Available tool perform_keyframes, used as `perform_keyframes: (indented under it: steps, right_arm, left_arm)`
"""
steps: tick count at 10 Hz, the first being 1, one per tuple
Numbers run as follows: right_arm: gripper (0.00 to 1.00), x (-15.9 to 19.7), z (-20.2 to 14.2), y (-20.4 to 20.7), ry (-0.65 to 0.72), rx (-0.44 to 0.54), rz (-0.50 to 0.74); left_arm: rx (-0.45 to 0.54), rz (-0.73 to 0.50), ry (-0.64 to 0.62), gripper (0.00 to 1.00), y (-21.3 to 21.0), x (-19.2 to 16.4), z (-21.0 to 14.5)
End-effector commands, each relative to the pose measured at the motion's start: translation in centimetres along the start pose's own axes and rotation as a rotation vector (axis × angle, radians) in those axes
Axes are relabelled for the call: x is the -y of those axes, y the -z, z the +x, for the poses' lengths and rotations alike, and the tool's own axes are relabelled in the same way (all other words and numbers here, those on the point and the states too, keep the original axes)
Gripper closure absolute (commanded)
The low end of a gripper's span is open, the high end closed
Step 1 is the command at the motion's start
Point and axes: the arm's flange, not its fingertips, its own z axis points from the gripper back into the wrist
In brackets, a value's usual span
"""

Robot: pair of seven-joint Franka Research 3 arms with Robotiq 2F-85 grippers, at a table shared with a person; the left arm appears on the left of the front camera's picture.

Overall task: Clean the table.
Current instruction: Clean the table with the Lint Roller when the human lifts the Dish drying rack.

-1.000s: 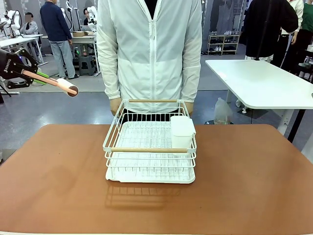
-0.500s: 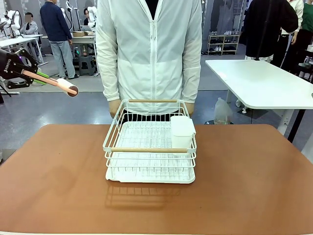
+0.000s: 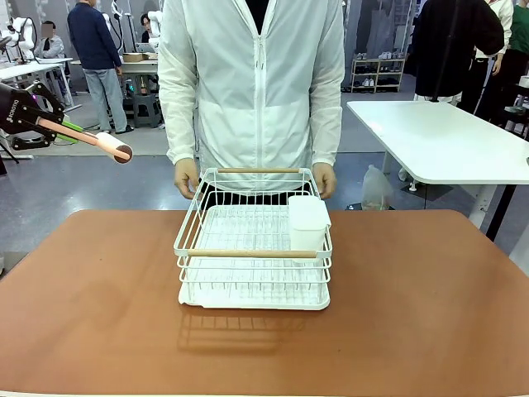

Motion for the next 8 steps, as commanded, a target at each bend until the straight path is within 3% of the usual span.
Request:
perform_keyframes:
  steps: [1,8]
  right_arm:
    - [0.0,-0.39,0.12,0.08,0.001,0.003,0.015]
    - [0.0,-0.39,0.12,0.08,0.001,0.003,0.015]
  left_arm:
    - [-0.011,0.005,0.005,1.0,-0.12,0.07,-0.03]
    - [-0.011,0.005,0.005,1.0,-0.12,0.07,-0.03]
